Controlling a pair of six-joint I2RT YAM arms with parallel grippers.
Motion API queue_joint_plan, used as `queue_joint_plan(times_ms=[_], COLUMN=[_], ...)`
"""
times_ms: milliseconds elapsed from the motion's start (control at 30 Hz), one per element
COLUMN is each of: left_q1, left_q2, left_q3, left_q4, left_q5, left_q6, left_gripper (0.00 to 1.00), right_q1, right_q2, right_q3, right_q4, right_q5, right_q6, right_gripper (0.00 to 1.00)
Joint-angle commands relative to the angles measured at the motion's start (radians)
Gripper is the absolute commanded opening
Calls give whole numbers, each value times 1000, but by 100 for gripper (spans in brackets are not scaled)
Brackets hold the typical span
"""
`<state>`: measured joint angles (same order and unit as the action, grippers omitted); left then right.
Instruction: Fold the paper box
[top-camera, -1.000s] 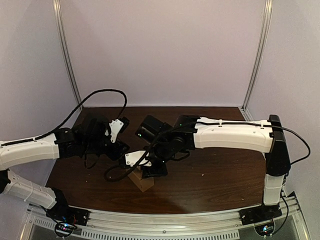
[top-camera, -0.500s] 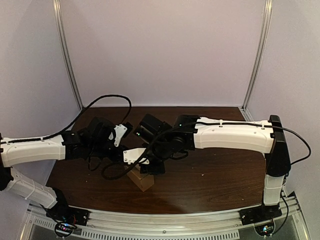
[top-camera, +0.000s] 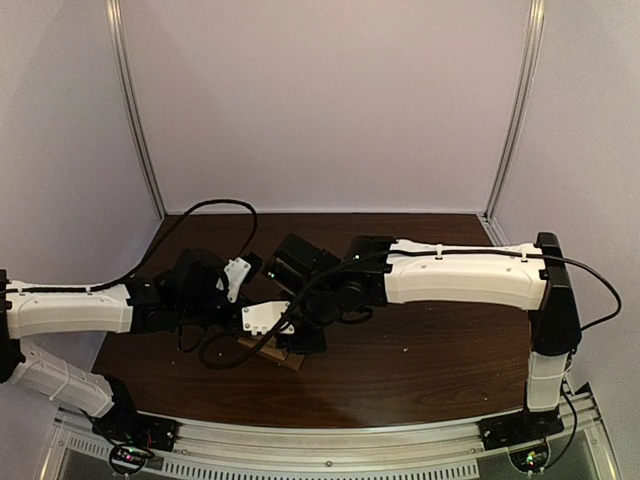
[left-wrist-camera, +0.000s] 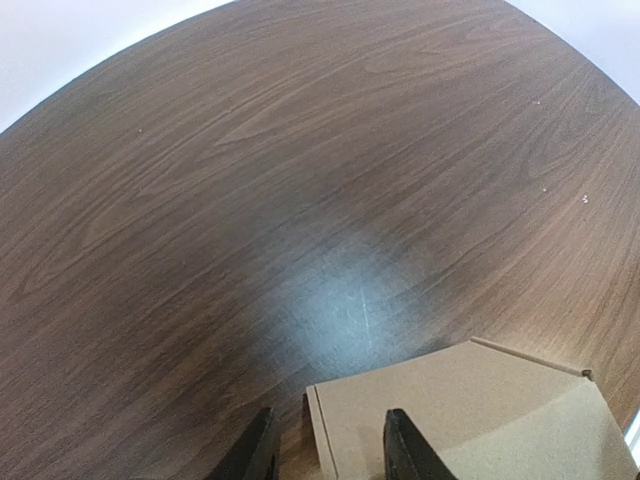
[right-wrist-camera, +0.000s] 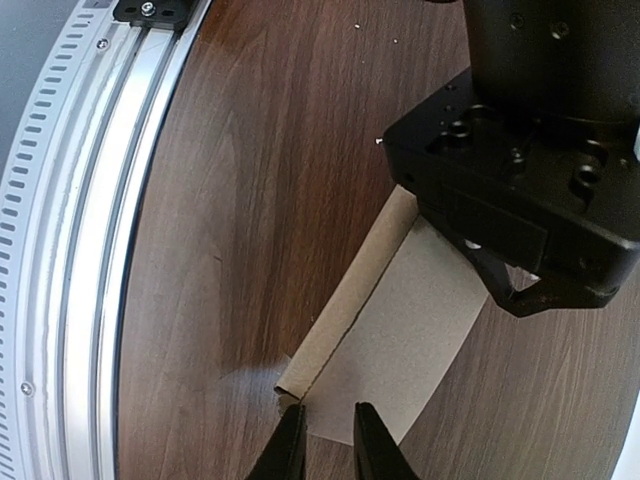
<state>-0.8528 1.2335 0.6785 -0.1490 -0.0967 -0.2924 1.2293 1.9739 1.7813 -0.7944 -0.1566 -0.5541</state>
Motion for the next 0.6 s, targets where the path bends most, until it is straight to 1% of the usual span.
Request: queue_joint_plan(times_ms=[0,200,333,433,567], left_q1=[-5,-3,-3,-3,-3], left_q2=[5,78,139,150,127], left_q3=[-5,63,115,146,178], left_q4=[-4,-1,2,-1,-29], left_q5=[-11,-25,-21,-31,-65], left_q6=[5,50,66,75,86], left_gripper=[38,39,39,40,41], right_q1=[6,-7,-40,-59,-83], right_q2=[22,52,73,81,83], right_q3=[-8,11,26,26,19], right_q4=[12,6,-1,-4,-4], right_q5=[47,69,44,40,32], right_q6=[-1,4,25,31,37], right_gripper=[18,17,17,17,17])
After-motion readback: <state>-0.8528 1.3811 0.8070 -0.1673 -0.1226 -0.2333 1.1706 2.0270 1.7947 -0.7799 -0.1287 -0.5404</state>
